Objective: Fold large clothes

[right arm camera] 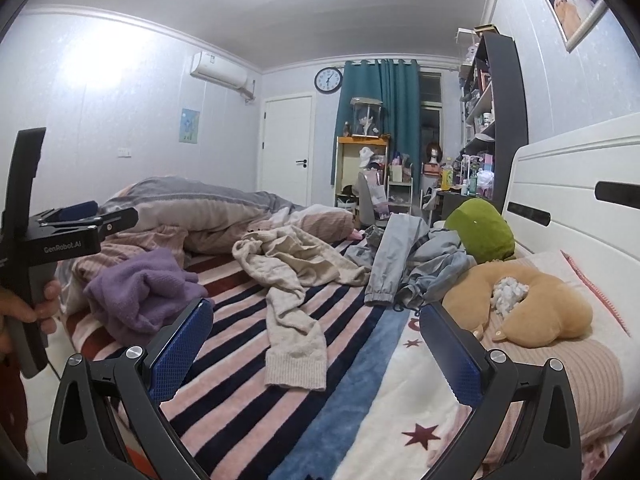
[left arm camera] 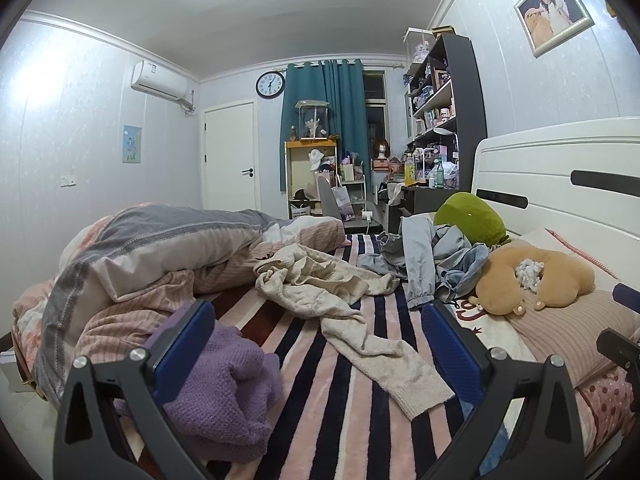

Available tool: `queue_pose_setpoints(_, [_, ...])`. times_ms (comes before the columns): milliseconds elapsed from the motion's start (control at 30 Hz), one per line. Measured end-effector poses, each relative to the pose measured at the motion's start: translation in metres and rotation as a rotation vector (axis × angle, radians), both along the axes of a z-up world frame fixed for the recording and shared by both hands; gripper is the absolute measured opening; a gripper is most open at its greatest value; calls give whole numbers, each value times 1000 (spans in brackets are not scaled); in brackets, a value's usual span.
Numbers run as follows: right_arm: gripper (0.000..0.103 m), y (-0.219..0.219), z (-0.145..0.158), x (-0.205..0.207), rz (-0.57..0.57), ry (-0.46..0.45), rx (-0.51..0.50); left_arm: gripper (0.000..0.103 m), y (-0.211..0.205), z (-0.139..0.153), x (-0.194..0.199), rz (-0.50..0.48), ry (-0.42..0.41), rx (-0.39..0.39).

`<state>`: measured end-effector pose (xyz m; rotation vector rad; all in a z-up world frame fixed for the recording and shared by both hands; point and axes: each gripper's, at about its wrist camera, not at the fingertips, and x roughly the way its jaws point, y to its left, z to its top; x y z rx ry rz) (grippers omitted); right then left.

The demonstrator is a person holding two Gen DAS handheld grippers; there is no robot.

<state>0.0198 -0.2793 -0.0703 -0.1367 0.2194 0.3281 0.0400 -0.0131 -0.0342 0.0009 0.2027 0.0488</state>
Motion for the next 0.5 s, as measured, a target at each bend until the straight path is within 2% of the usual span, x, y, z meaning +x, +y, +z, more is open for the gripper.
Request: queue_pose_setpoints(500, [103,0,0,0,-2,7,2,102,4,-3,4,-14,7,3])
